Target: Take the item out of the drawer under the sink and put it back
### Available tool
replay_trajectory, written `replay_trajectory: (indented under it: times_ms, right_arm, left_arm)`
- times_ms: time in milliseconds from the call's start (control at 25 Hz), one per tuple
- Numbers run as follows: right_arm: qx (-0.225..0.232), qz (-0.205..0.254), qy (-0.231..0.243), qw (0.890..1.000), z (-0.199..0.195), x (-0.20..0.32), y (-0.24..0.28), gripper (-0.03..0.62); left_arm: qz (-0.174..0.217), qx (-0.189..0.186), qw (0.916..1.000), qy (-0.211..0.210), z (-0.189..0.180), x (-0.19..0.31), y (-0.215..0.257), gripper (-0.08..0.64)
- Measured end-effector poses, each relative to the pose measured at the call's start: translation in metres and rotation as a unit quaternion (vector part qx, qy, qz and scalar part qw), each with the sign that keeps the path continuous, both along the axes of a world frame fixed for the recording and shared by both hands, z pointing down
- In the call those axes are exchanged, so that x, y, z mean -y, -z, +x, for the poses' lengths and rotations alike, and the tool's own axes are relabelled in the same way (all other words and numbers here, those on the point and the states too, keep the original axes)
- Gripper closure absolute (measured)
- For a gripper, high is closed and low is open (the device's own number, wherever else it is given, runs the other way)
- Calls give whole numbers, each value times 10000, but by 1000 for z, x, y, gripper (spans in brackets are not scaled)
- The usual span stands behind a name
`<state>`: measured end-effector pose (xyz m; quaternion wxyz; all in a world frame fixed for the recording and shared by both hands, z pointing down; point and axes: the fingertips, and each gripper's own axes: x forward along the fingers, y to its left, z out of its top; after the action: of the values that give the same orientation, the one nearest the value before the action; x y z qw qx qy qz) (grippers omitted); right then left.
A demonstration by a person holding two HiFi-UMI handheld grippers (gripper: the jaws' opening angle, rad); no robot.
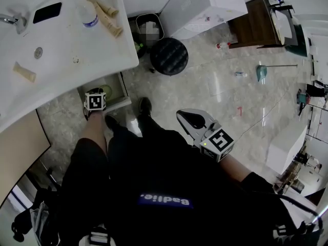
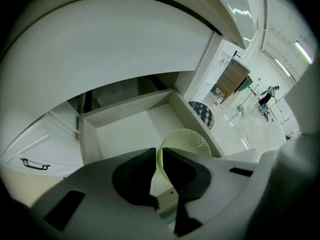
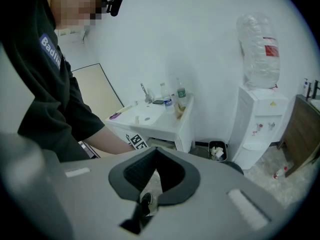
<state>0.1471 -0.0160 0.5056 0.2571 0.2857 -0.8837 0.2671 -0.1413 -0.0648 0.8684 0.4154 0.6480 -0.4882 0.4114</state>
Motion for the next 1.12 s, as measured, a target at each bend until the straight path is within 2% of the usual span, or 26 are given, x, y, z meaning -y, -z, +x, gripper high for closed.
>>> replay_trajectory:
  times_ms: [280,440,600,720,880,1120]
  right_arm:
    - [291,140,102,9994,-17,4,18,591]
    - [508,256,195,9982,-35,6,31,591]
    - [649,435,380,9962,-57,7,41,591]
    - [721,572,503,9945,-71,7,50,591]
    - [794,712,595,9925,-86,4,62,591]
    - [920,887,758,9889,-110,-3,83,591]
  left_arm:
    - [411,-38,9991,-22,-4,7,48,534]
    - [767,-306,9965,107,1,9,87,534]
    - [1226,-591,9907,46,11,9,135,534]
    - [1682,-896,9817,32,20,6,176,534]
    - [2262,-1330,9648,-179,37,-3,239,535]
    - [3072,-1887,9313,-510,56,-25,352,534]
